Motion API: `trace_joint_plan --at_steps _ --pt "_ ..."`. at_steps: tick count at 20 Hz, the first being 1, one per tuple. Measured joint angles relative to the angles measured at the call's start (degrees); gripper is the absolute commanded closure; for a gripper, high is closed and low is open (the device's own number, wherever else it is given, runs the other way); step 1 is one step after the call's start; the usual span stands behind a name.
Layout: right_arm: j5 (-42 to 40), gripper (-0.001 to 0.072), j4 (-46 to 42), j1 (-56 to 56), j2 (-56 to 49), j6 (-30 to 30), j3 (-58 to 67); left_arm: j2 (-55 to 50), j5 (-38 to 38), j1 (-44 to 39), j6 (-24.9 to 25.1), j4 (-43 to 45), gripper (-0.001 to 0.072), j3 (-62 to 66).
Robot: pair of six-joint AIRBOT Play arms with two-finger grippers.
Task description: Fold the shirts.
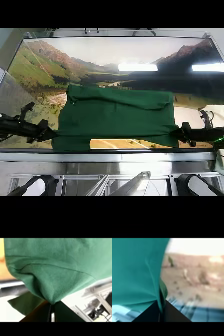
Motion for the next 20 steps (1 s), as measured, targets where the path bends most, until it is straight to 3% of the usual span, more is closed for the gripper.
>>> trace_joint_plan --at_steps 8,13,19,20 --pt "2.86 0.0692 16.09 2.03 1.51 -6.80 3.06 1.57 -1.77 0.76 4.72 -14.21 0.0674 5.57" --pt "-5.95 0.0691 20.55 8.22 -4.35 -8.72 12.04 -12.94 1.25 -6.45 5.77 -17.73 0.0674 20.11" --pt "-13.07 0.0691 22.16 11.02 -19.78 -11.67 21.97 -36.11 3.52 -11.74 5.64 -18.84 0.0670 42.49" --pt "-13.53 0.0690 22.29 11.26 -22.25 -12.55 22.99 -39.56 3.48 -12.15 5.51 -18.82 0.0517 45.62"
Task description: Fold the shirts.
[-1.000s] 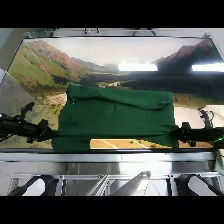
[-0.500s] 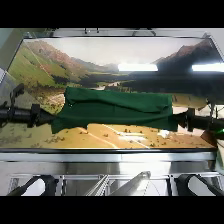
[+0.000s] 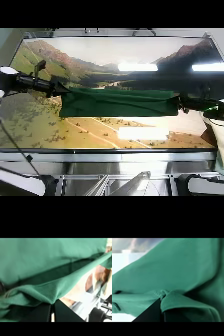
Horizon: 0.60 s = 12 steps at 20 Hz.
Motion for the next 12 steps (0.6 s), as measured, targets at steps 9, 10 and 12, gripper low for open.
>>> trace_joint_plan --at_steps 9,10,12 --pt "7.65 0.0046 -4.26 -5.62 -4.46 -8.26 9.64 -14.08 -7.58 -0.20 -2.47 -2.73 -0.0006 24.55" --pt "7.85 0.0027 -7.02 -6.60 -4.33 -7.13 11.23 -14.34 -8.55 -0.22 -2.99 -3.04 -0.0006 26.77" --pt "7.45 0.0027 -12.66 -7.45 -4.59 -3.45 13.18 -14.67 -9.94 -0.83 -4.17 -3.34 0.0024 29.83"
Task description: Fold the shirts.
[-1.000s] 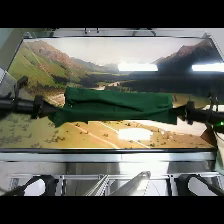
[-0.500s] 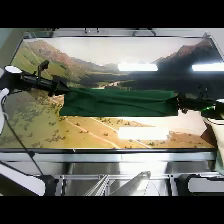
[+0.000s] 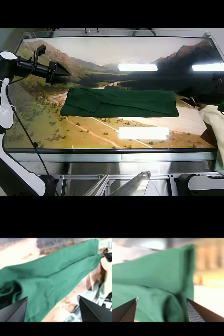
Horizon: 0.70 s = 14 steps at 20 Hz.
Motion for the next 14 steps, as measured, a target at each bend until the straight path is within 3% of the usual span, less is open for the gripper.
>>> trace_joint_plan --at_steps 3,4,5,6,7,9,10,14 --pt "0.33 0.0027 -4.96 0.92 -2.54 3.61 1.31 -0.15 -0.66 -2.05 -1.33 -0.15 0.0240 1.07" --pt "0.59 0.0027 -5.68 1.79 -3.63 4.22 1.53 -0.15 -0.68 -2.95 -1.73 -0.17 0.0352 0.63" --pt "0.74 0.0028 -6.43 2.89 -4.79 4.66 1.68 -0.15 -0.72 -3.98 -1.90 -0.17 0.0505 -0.02" --pt "1.16 0.0070 -6.36 4.17 -5.99 5.20 1.84 -0.17 -0.76 -5.22 -1.92 -0.17 0.0706 -0.85" --pt "1.18 0.0187 -6.08 5.51 -6.91 5.29 2.03 -0.17 -0.76 -6.64 -1.92 -0.17 0.0701 -1.75" --pt "1.22 0.0574 -5.35 8.17 -8.85 5.25 2.29 -0.17 0.11 -9.75 -1.84 -0.17 0.0701 -3.52" --pt "0.85 0.0691 -5.09 9.31 -9.55 4.83 2.49 -0.17 1.16 -11.43 -1.64 -0.17 0.0702 -4.33" --pt "4.26 0.0692 -0.66 11.39 -10.34 4.13 5.44 -0.94 8.74 -20.37 -1.27 0.59 0.0702 -7.26"
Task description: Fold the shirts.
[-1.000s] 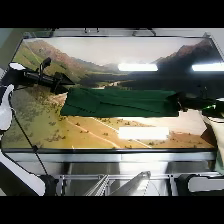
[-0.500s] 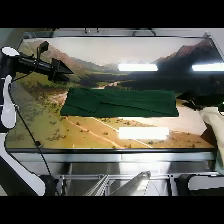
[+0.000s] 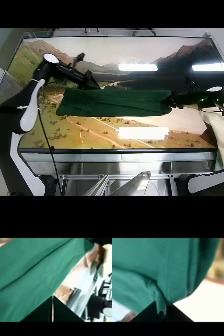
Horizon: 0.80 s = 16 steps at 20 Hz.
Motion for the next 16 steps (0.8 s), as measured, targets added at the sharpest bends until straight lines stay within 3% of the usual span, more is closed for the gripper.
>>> trace_joint_plan --at_steps 6,10,13,16 --pt "12.66 0.0692 2.75 -0.57 6.36 3.63 7.26 -7.43 3.56 -12.85 -9.22 11.91 0.0702 7.37" --pt "18.01 0.0692 9.16 -0.13 13.14 6.12 12.04 -9.70 5.42 -18.01 -13.14 16.11 0.0701 8.59" --pt "19.85 0.0691 14.03 1.92 16.31 7.45 13.99 -10.29 7.06 -19.43 -14.10 13.77 0.0699 9.03" --pt "19.34 0.0691 15.69 6.08 17.51 9.22 14.78 -8.92 6.51 -17.97 -11.06 0.74 0.0702 10.82"
